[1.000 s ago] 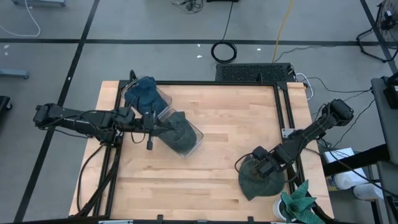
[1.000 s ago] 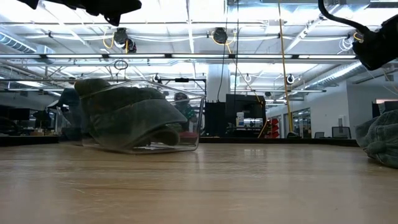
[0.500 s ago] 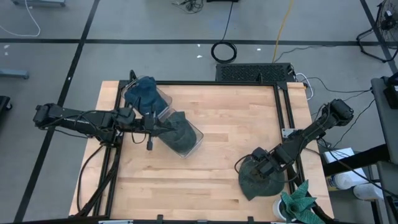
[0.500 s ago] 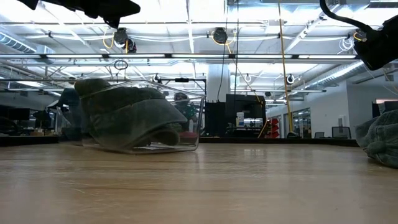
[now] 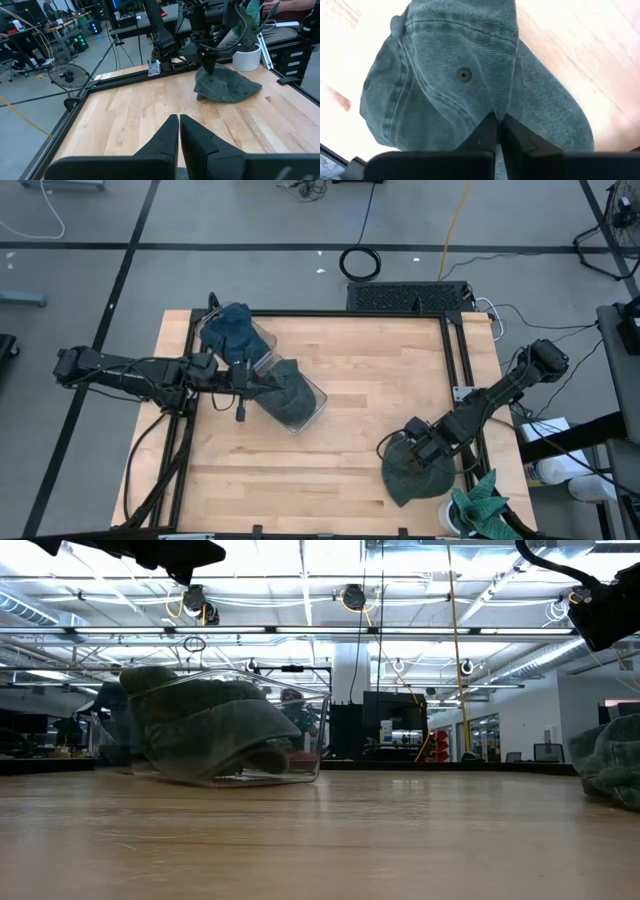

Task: Pick & Place hat
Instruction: Put the black cap into the bottom transparent bin

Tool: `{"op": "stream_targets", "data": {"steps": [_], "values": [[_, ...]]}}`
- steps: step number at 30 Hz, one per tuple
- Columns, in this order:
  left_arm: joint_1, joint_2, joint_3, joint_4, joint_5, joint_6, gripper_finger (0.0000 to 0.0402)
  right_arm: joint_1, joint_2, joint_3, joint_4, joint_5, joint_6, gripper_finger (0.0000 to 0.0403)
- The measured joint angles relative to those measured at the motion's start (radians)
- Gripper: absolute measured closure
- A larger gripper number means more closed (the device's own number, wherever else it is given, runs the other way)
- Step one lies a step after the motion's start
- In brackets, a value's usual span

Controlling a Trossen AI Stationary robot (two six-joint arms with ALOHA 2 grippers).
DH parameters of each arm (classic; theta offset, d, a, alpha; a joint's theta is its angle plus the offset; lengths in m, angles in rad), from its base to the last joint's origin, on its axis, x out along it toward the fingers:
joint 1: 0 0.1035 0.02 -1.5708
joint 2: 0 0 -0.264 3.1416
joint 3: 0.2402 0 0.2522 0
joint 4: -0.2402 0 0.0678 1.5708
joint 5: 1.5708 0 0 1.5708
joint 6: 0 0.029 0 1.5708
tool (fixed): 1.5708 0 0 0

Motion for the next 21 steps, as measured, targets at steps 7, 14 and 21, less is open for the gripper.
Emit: {"op": "stream_targets", "data": {"steps": [7,14,21], "values": [[0.0,0.0,0.0,0.0,0.0,0.0,0.0376,0.0,-0.012,0.0,0.086,0.116,-0.11,0.0402],[0.0,0.0,0.0,0.002,0.0,-0.03,0.0376,0.0,-0.083,0.0,0.216,0.401,-0.247,0.0402],[0.001,0.0,0.0,0.012,-0.002,-0.229,0.0366,-0.021,-0.11,0.0,0.362,0.75,-0.497,0.0403]]}}
